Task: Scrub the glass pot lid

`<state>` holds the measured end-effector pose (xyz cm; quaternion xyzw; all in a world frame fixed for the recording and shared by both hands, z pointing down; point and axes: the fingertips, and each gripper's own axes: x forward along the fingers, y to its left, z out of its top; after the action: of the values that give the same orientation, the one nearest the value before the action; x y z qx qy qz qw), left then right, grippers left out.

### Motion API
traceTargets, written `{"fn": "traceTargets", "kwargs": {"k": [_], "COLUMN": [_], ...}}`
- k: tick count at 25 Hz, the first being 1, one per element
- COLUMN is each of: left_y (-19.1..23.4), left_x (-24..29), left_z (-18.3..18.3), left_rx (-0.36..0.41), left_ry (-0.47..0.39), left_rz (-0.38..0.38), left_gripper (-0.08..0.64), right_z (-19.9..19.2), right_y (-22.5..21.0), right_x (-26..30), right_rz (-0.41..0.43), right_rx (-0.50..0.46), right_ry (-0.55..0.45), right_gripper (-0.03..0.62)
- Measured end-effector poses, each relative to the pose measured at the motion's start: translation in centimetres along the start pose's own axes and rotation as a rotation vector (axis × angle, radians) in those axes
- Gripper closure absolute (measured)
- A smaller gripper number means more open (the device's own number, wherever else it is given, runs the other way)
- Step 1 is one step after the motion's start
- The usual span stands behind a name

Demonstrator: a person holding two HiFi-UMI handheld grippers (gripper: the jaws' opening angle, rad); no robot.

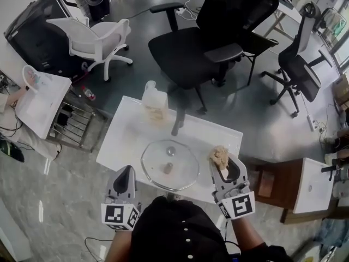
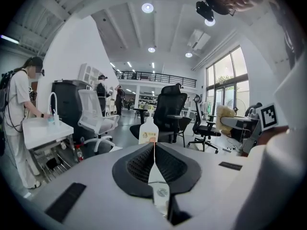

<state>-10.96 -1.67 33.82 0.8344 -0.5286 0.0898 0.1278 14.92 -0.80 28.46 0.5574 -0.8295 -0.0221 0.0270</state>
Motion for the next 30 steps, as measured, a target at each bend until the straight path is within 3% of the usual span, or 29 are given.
{"fn": "traceTargets", "kwargs": {"k": [7, 11, 12, 13, 16, 24, 30], "left_y": [1.9, 2.6, 2.7, 2.7, 2.7, 2.4, 2.7], "left_x": [2.4, 3.7, 3.9, 4.1, 4.9, 6.5, 7.5], "left_z": [-5.0, -7.7, -8.6, -9.6, -12.2, -17.3, -20.0], "left_rx": [-0.096, -0.174, -0.203, -0.23, -0.299, -0.485, -0.559], "left_ry": [0.138, 0.221, 0.249, 0.278, 0.354, 0.477, 0.555], "left_rz": [-0.047, -0.047, -0.052, -0.06, -0.075, -0.095, -0.071], "left_gripper": [0.532, 0.523, 0.497, 0.426, 0.347, 0.314, 0.316], "right_z": [-2.4, -7.0, -8.2, -9.1, -11.8, -19.3, -25.0], "right_y": [1.6, 2.6, 2.9, 3.2, 4.0, 6.7, 9.1], "right_x": [3.3, 4.3, 4.6, 5.1, 6.9, 11.3, 14.0], "right_rz": [0.022, 0.13, 0.152, 0.17, 0.231, 0.419, 0.511], "right_rx": [-0.113, -0.297, -0.32, -0.339, -0.409, -0.542, -0.581], "right_ry": [0.046, 0.219, 0.25, 0.265, 0.28, 0.347, 0.403], "right_gripper": [0.439, 0.439, 0.439, 0.439, 0.439, 0.439, 0.439]}}
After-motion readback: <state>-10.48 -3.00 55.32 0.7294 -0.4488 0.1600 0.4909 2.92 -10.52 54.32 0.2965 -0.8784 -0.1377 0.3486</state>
